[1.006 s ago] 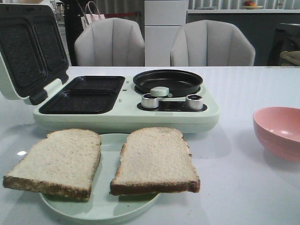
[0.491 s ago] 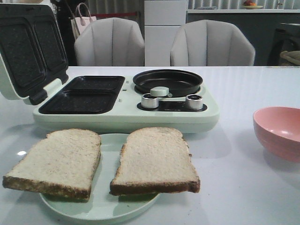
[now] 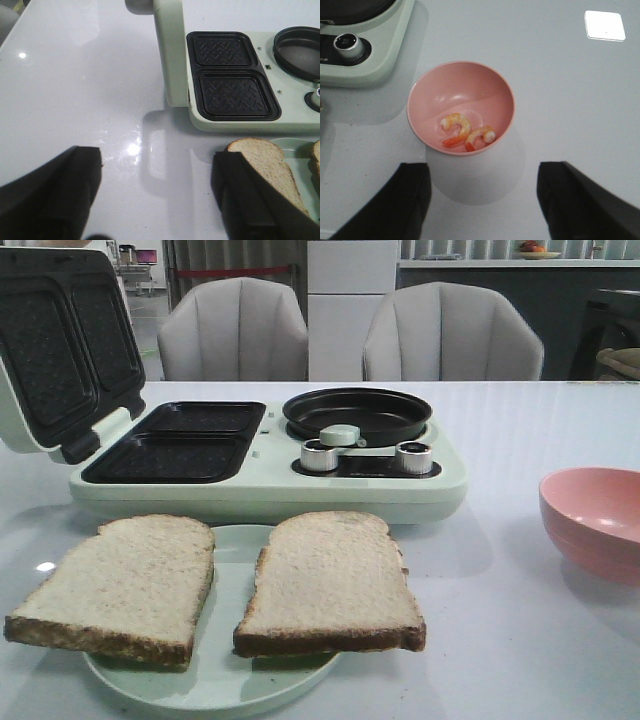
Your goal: Make breakfast with bread and shrimp
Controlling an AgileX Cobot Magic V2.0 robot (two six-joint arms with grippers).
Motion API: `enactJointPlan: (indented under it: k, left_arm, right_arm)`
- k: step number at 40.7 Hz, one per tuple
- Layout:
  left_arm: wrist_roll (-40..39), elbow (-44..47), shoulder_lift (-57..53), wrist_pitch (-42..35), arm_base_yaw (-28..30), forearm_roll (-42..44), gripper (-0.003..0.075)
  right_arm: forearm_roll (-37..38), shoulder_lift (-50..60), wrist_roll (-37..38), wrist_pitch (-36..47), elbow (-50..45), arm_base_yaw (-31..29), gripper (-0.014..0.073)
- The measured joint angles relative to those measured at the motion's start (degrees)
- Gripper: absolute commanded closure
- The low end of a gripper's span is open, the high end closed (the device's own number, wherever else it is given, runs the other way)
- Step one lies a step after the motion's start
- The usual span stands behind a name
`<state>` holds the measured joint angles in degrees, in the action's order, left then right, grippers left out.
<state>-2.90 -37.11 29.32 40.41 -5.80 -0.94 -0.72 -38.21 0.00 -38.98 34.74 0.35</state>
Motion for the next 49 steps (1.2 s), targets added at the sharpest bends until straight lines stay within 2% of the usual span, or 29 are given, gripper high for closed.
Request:
enactJointPlan:
  k: [5,12,16,25,30,39,43,49]
  left_arm:
    - [1.08,0.00,0.00,0.00,-2.58,-0.08,0.0140]
    - [5.67,0.00,1.87,0.00,-12.09,1.30,0.0140]
    - [7.74,0.00,4.50,0.00,-19.45,4.02,0.0140]
    - [8.58,4.72,11.53,-0.52,-40.86,17.03,0.0141]
    - [1.16,8.99,14.67,0.07,-54.22,31.39,0.0172]
    - [-14.26,13.84,22.56,5.80,-71.46,54.76,0.0174]
    - [-19.78,14.65,27.26,5.94,-74.17,59.95,0.0183]
    - [-24.38,14.65,34.14,5.93,-73.01,64.65,0.0196]
  right_arm:
    - [0.00,-0.23,0.00,0.00,0.00,0.00,-0.0016]
    - [0.00,-0.23,0.00,0.00,0.00,0.00,-0.0016]
    - [0.00,-0.23,0.00,0.00,0.00,0.00,-0.0016]
    - [0.00,-0.23,0.00,0.00,0.00,0.00,-0.0016]
    - [0.00,-0.23,0.00,0.00,0.00,0.00,-0.0016]
    - [0.00,-0.23,0.00,0.00,0.00,0.00,-0.0016]
    - [0.00,-0.23,0.00,0.00,0.00,0.00,-0.0016]
    - [0.00,-0.23,0.00,0.00,0.00,0.00,-0.0016]
